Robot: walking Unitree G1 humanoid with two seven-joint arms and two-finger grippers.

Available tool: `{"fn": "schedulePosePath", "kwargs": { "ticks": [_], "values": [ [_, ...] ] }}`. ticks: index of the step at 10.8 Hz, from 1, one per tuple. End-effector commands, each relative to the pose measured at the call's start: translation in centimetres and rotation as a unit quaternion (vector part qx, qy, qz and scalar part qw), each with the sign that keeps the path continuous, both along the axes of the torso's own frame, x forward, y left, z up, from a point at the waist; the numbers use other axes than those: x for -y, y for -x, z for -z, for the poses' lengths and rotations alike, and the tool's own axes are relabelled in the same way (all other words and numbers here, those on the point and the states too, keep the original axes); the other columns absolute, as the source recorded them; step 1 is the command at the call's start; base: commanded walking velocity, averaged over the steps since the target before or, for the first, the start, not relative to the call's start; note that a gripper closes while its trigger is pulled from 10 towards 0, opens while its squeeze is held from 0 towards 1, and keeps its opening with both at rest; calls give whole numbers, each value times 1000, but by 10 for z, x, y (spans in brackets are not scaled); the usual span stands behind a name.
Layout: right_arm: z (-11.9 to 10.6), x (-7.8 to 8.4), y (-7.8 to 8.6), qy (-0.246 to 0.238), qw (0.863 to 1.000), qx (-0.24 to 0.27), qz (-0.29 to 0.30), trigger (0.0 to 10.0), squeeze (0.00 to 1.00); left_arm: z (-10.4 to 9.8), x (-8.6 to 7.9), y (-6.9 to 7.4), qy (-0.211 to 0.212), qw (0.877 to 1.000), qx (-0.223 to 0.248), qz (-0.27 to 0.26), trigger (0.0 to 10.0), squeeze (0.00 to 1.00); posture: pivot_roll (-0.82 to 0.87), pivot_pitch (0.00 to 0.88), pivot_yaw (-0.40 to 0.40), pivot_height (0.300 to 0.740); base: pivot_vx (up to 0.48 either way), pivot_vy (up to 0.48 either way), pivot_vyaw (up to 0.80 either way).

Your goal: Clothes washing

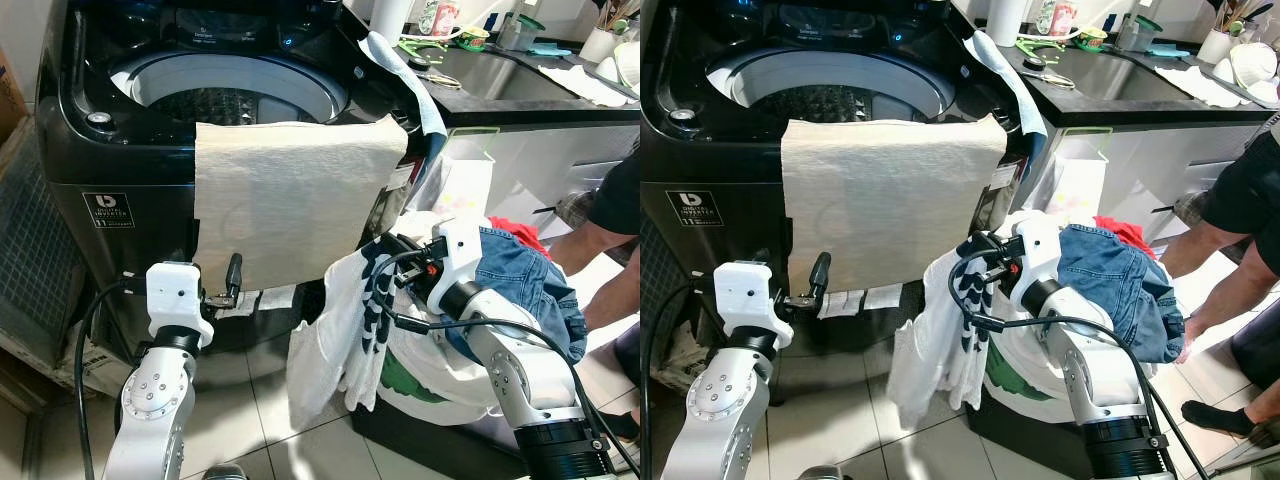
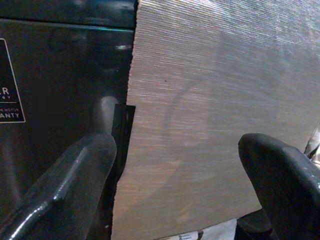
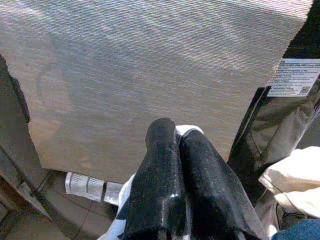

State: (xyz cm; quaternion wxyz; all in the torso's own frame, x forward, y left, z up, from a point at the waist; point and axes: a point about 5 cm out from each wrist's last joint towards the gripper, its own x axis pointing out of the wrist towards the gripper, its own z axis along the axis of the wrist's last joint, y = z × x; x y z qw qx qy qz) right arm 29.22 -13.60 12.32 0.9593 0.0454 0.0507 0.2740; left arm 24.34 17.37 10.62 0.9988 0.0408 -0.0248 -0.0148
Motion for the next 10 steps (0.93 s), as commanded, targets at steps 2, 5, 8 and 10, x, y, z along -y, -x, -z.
{"fn": "schedulePosePath", "kwargs": {
  "ticks": [2, 5, 8, 10],
  "values": [
    [20, -18, -17, 14, 1000, -25, -4, 10000, 0, 1, 14, -11, -21, 1000, -13, 12, 10000, 0, 233, 0, -170, 740, 0, 0, 0],
    [23, -19, -16, 16, 1000, -27, -2, 10000, 0, 2, 12, -10, -22, 1000, -16, 11, 10000, 0, 234, 0, -165, 740, 0, 0, 0],
    [23, -20, -15, 16, 1000, -27, -1, 10000, 0, 2, 12, -11, -22, 1000, -18, 13, 10000, 0, 231, 0, -164, 740, 0, 0, 0],
    [24, -19, -15, 19, 999, -28, -2, 10000, 0, 3, 13, -11, -22, 999, -19, 13, 10000, 0, 229, 0, -166, 740, 0, 0, 0]
  ]
}}
